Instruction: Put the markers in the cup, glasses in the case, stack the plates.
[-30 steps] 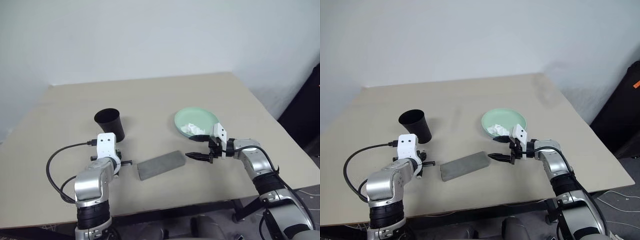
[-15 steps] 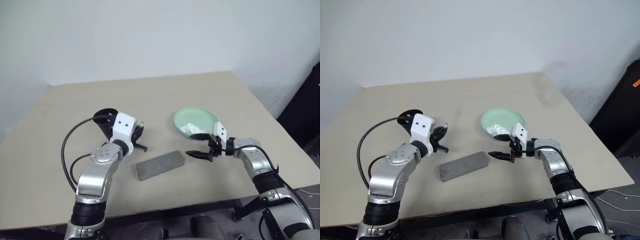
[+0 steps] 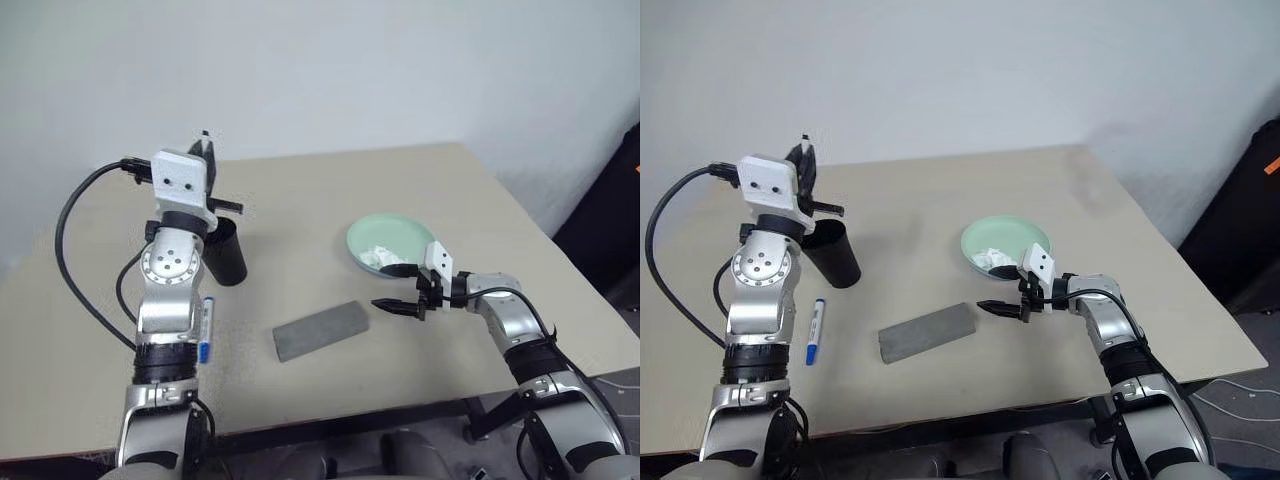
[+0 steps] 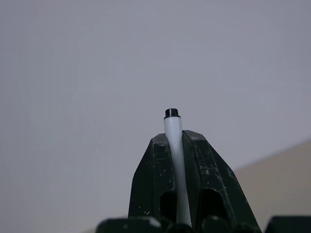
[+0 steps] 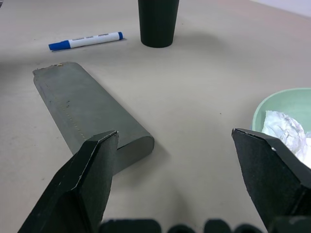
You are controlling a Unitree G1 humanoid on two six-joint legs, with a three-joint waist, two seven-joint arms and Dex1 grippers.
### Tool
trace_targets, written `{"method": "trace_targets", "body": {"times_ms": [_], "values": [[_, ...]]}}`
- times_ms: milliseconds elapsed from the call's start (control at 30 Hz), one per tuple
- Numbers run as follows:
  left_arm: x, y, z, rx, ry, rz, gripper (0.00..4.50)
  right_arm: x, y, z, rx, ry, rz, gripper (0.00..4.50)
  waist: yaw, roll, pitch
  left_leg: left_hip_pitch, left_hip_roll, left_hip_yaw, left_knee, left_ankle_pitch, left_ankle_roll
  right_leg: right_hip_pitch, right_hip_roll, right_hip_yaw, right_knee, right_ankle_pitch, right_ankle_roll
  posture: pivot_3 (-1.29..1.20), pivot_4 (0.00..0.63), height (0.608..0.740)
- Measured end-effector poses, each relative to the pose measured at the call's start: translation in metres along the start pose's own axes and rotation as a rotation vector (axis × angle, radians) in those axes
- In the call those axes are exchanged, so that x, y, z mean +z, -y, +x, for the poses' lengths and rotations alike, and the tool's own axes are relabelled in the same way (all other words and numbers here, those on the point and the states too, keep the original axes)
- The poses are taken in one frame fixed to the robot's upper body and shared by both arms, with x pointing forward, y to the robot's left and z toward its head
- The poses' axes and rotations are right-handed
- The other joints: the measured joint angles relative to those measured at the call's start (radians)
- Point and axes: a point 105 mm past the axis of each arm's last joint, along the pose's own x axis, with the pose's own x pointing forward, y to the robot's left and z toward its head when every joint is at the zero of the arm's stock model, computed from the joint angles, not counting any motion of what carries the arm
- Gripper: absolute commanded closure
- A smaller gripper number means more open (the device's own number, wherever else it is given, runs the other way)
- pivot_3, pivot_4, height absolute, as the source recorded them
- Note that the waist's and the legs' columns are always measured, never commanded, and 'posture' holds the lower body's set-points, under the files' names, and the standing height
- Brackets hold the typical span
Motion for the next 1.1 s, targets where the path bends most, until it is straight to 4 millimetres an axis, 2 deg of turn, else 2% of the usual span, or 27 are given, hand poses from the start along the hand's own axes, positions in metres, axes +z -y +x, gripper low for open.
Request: {"method": "trace_targets", "body": {"times_ms": [100,200,233,500,700,867,1000,1100], "values": [[-0.018,-0.007,0.003,0.032,-0.012,0.003,4.48,0.001,0.001,0.000,-0.004,0.001,-0.007,0.45,0.003,0.000,0.000,0.000,0.000,0.000,0.000,0.000,0.000,0.000,0.000,0.000,-0.002,0.001,-0.001,0.00,0.000,0.740],[-0.032,-0.006,0.003,0.035,-0.027,-0.006,4.48,0.001,0.001,0.000,-0.007,0.001,-0.008,0.45,0.004,0.000,0.000,-0.002,0.000,0.000,0.000,0.000,0.000,0.000,0.000,-0.001,-0.005,0.003,-0.001,0.00,0.000,0.740],[-0.035,-0.005,0.003,0.034,-0.029,-0.010,3.88,0.001,0.001,0.000,-0.009,0.000,-0.009,0.45,0.004,0.000,0.000,-0.002,0.000,-0.001,0.000,0.001,-0.001,0.000,0.000,-0.001,-0.007,0.004,-0.002,0.00,0.000,0.740],[-0.044,0.006,0.005,0.001,-0.019,-0.022,1.24,0.000,0.003,-0.002,-0.020,-0.005,-0.011,0.45,0.003,-0.001,-0.001,-0.003,0.001,0.002,-0.002,0.002,-0.003,0.000,0.001,0.000,-0.014,0.009,-0.003,0.00,0.000,0.740],[-0.044,0.009,0.006,-0.022,-0.032,-0.049,1.24,0.000,0.004,-0.004,-0.027,-0.010,-0.012,0.45,0.003,-0.001,-0.001,-0.003,0.001,0.003,-0.002,0.000,0.001,0.000,0.001,0.000,-0.014,0.008,-0.001,0.00,0.000,0.740],[-0.024,0.019,0.002,-0.131,-0.016,-0.171,1.24,0.000,0.004,-0.004,-0.031,-0.009,-0.012,0.45,0.000,-0.001,-0.001,-0.003,0.002,0.003,-0.002,0.000,0.002,0.000,0.001,0.000,-0.013,0.008,-0.001,0.00,0.000,0.740],[-0.012,0.028,-0.014,-0.241,-0.037,-0.315,1.24,0.001,0.004,-0.002,-0.028,-0.006,-0.013,0.45,-0.003,-0.001,-0.001,-0.003,0.002,0.004,-0.002,0.000,0.002,-0.001,0.001,0.001,-0.013,0.008,-0.002,0.00,0.000,0.740],[-0.003,0.038,-0.042,-0.415,-0.083,-0.390,1.24,0.001,0.003,-0.001,-0.025,-0.003,-0.012,0.45,-0.009,0.000,-0.001,-0.003,0.004,0.005,-0.003,-0.001,0.002,0.000,0.003,0.001,-0.013,0.008,-0.002,0.00,0.000,0.740]]}}
